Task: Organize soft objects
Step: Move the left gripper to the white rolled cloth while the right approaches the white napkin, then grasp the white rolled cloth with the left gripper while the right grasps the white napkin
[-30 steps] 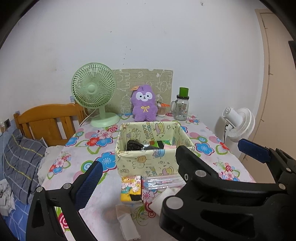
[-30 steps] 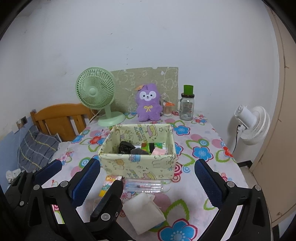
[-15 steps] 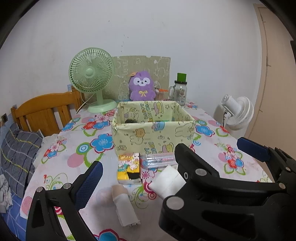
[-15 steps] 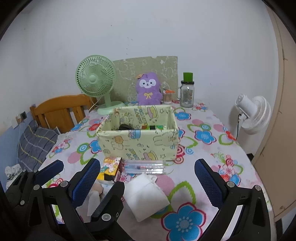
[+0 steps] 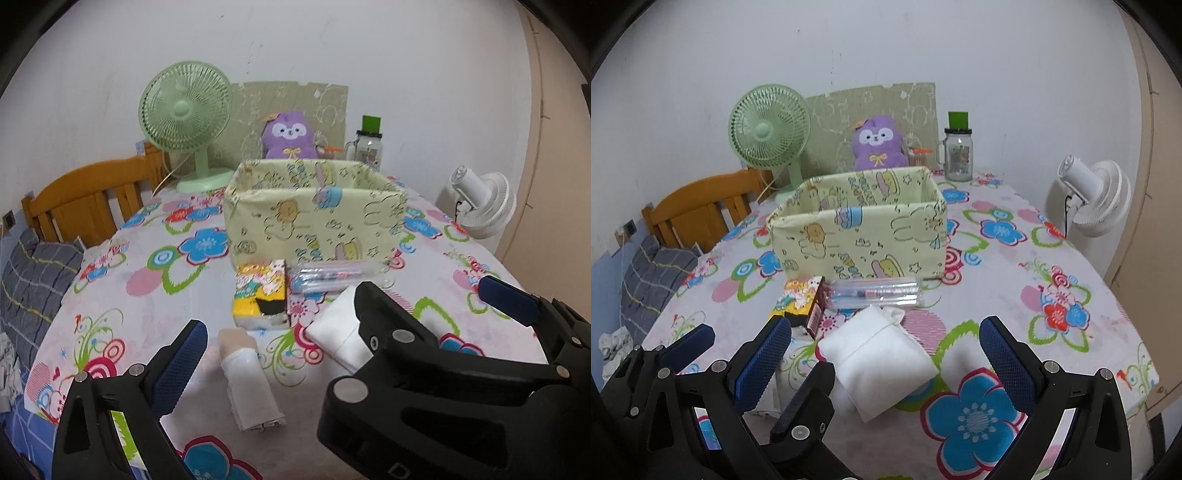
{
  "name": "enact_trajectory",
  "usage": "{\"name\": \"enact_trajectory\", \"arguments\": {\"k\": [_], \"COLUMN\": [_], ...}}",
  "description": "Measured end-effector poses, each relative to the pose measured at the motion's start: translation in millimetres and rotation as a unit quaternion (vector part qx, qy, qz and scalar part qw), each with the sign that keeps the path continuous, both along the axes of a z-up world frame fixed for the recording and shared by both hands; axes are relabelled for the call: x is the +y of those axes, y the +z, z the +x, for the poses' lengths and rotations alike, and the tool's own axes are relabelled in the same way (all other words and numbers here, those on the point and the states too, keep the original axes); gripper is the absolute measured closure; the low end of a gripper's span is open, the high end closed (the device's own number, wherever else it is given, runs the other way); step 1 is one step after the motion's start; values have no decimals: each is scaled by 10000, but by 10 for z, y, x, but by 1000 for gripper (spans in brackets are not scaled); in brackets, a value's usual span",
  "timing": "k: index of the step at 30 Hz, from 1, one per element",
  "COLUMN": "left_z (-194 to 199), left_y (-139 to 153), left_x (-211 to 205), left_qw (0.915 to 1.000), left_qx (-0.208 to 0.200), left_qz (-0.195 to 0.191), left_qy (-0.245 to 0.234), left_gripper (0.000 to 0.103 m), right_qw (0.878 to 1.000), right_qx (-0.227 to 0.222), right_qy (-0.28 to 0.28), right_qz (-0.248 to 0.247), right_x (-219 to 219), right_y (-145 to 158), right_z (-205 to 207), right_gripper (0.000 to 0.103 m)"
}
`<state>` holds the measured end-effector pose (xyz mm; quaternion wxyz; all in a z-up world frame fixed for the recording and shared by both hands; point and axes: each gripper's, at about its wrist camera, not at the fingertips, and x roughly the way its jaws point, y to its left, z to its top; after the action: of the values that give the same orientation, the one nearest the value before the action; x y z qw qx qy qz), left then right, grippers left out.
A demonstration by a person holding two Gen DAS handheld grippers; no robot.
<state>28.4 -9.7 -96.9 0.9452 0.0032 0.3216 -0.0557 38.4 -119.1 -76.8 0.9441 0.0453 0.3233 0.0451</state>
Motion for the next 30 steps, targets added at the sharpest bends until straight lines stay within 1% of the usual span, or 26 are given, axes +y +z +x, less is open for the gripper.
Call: {"name": "enact_trajectory", "arguments": {"k": [3, 6, 12, 16, 20, 24, 27, 29, 30], "left_z": [63, 119, 192, 247, 317, 338, 336, 332, 330], "left_y": [-81, -174, -281, -341, -403, -438, -446, -451, -452], "left_x": [41, 78, 116, 173, 296, 343, 334, 328, 328], "left_qw": [9999, 9996, 9986, 9977, 9955, 9945, 9945, 9946, 9946], "left_qx": [108, 270, 490, 626, 834, 923, 924, 924, 922], "left_qz": [12, -7, -7, -55, -238, -315, -272, -237, -225], "left_qy": [90, 114, 183, 245, 377, 391, 416, 410, 423], "left_gripper": [3, 8, 11, 23, 29, 37, 44, 45, 47], "right_qw": [9999, 9996, 9984, 9978, 9970, 9965, 9962, 9961, 9960], "right_qx": [112, 270, 560, 653, 763, 816, 847, 850, 854], "right_qy": [26, 70, 89, 96, 96, 148, 177, 205, 211], "right_qz": [3, 0, -22, -40, -5, -43, -87, -138, -152], "right_x": [35, 73, 132, 158, 179, 226, 254, 270, 274], "right_y": [-82, -167, -300, -350, -390, -416, -436, -445, -446], "right_z": [51, 114, 229, 279, 342, 379, 396, 401, 403], "right_gripper": [0, 0, 0, 0, 0, 0, 0, 0, 0]}}
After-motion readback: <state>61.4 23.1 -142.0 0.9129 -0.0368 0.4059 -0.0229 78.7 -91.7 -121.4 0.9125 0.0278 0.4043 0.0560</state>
